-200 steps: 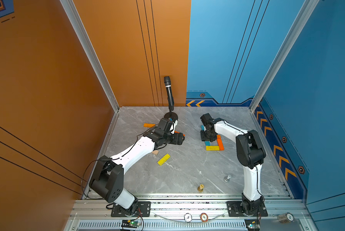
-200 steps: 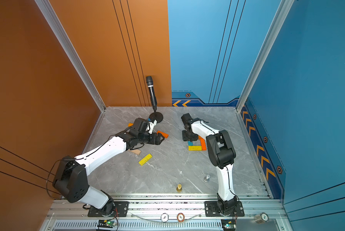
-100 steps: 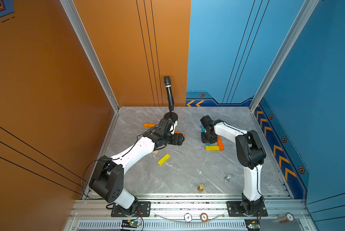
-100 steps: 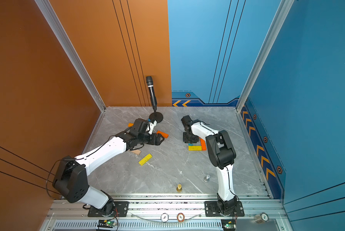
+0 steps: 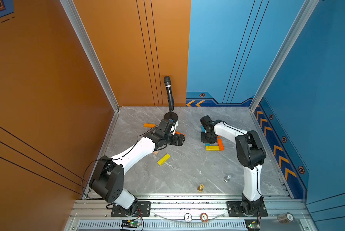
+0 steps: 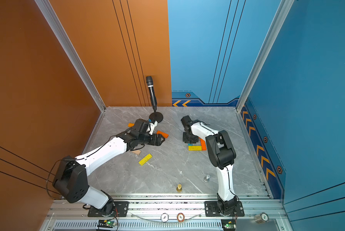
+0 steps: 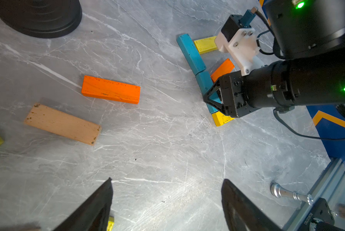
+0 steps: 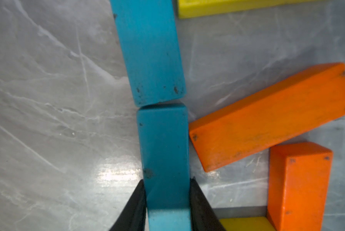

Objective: Assemble the number 6 with building blocks
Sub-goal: Adjust the building block at the center of the board.

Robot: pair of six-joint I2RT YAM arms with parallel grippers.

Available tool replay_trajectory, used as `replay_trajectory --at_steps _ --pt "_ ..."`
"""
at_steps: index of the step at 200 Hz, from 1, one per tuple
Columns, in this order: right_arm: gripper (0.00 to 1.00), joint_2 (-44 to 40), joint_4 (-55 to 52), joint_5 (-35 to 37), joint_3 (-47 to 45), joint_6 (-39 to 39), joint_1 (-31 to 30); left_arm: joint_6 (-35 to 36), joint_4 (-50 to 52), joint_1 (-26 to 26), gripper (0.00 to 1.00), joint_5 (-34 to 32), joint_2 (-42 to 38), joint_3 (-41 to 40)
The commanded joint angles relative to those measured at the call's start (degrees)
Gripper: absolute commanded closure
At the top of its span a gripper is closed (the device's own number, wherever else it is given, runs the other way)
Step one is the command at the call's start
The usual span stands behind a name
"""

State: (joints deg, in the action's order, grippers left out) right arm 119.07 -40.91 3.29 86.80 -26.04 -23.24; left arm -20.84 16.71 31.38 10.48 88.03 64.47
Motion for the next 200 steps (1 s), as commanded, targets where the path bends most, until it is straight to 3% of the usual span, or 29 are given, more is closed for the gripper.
replay_trajectory --at_steps 1,65,131,140,200 --pt "0.66 -2.5 -0.5 1.5 -1.2 -1.5 -0.2 -0.1 -1.1 0.4 0.15 -0.9 -1.1 -1.1" --pt "0.65 -3.0 -0.6 1.6 -1.5 -1.2 0.2 -0.2 -1.2 0.8 0.15 -1.0 -0.8 -1.1" --pt "0.50 -5.0 -2.5 0.2 4.1 1.2 1.6 -0.1 -1.2 0.9 0.15 -1.3 -0.3 -0.5" --pt "0.49 -5.6 -2.6 -0.1 4.6 1.7 2.0 -0.1 -1.2 0.9 0.10 -1.4 -0.3 -0.5" --pt "0.43 -8.5 -2.7 1.2 2.9 10.6 8.0 0.6 -0.5 0.9 0.09 -1.6 0.3 -0.1"
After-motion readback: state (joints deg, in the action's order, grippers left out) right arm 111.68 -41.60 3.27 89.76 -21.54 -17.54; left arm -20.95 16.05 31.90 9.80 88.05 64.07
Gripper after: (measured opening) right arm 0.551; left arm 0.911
